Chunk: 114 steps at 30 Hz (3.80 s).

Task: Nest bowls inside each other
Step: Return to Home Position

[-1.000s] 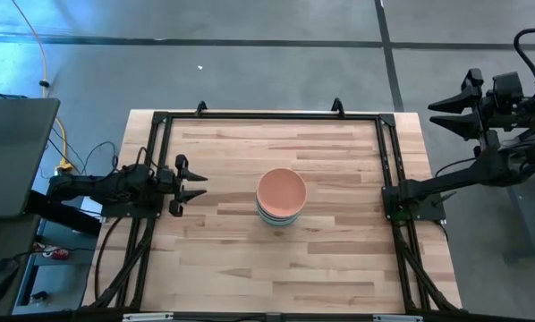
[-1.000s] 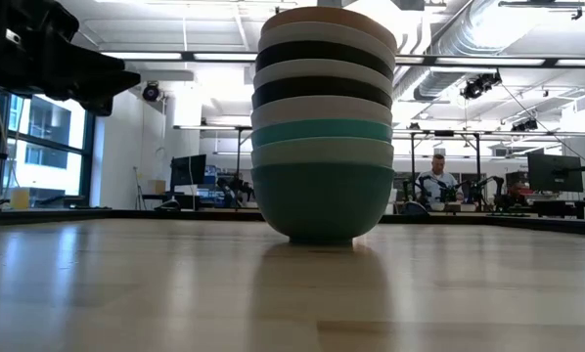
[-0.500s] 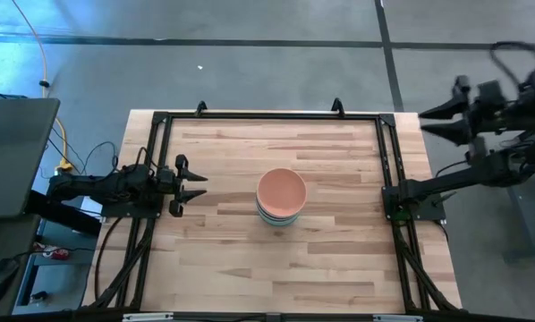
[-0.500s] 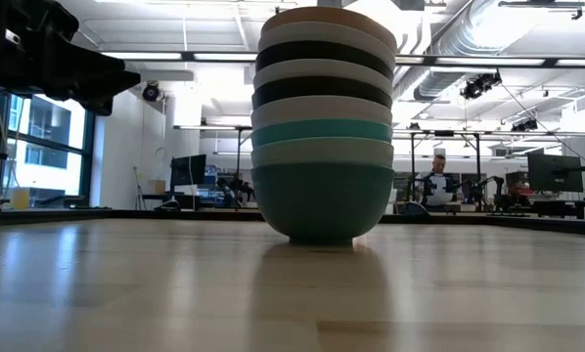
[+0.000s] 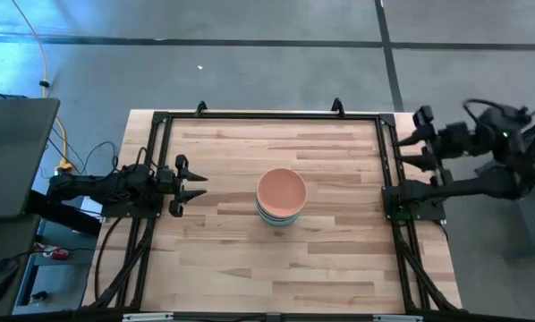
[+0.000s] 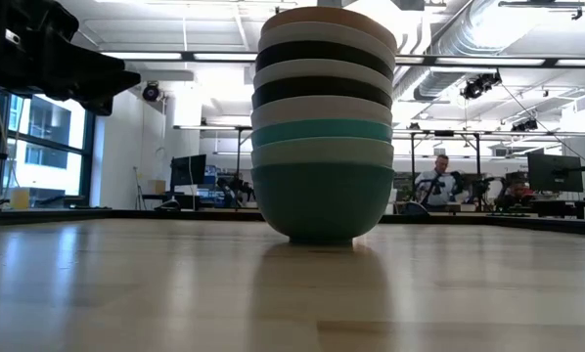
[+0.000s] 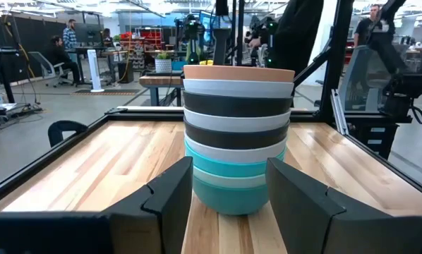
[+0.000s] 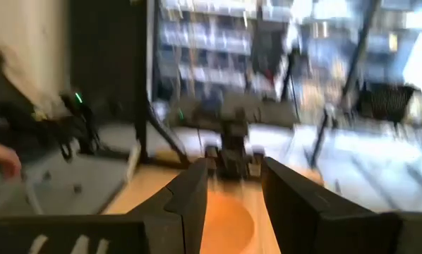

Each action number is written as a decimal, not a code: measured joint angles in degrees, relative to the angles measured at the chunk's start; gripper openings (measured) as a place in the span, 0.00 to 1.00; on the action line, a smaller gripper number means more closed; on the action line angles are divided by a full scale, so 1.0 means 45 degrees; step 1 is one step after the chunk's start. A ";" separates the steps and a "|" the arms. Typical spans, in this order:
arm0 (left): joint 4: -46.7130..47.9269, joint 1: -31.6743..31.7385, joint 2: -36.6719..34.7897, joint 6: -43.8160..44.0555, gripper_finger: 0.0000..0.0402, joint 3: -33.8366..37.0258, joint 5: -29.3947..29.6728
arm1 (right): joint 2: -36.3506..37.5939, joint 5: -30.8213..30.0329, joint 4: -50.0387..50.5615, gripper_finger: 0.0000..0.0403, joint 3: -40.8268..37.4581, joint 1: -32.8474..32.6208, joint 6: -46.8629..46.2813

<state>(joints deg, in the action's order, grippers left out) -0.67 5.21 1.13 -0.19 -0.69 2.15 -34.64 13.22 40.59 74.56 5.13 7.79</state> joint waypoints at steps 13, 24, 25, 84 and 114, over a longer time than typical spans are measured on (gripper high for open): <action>0.0000 0.0000 0.0000 0.0000 0.42 0.0000 0.0000 | 0.4521 -0.0914 -0.5558 0.31 -0.6439 0.0000 -0.1752; 0.0000 0.0000 0.0000 0.0000 0.42 0.0000 0.0000 | 0.5585 -0.3144 -0.6373 0.31 -0.8174 0.0000 -0.1732; 0.0000 0.0000 0.0000 0.0000 0.42 0.0000 0.0000 | 0.5719 -0.3144 -0.6458 0.31 -0.8353 0.0000 -0.1744; -0.0005 -0.0005 0.0000 0.0000 0.42 -0.0005 0.0000 | 0.7572 -0.3265 -1.2386 0.31 -1.6445 -0.0322 -0.5396; -0.0010 -0.0002 0.0000 0.0000 0.42 -0.0005 0.0000 | 0.7563 -0.3242 -0.9334 0.31 -1.6450 -0.1486 -0.4769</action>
<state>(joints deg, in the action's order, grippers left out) -0.71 5.20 1.13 -0.19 -0.71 2.15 -0.60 -1.37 -1.41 0.54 -1.56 -13.67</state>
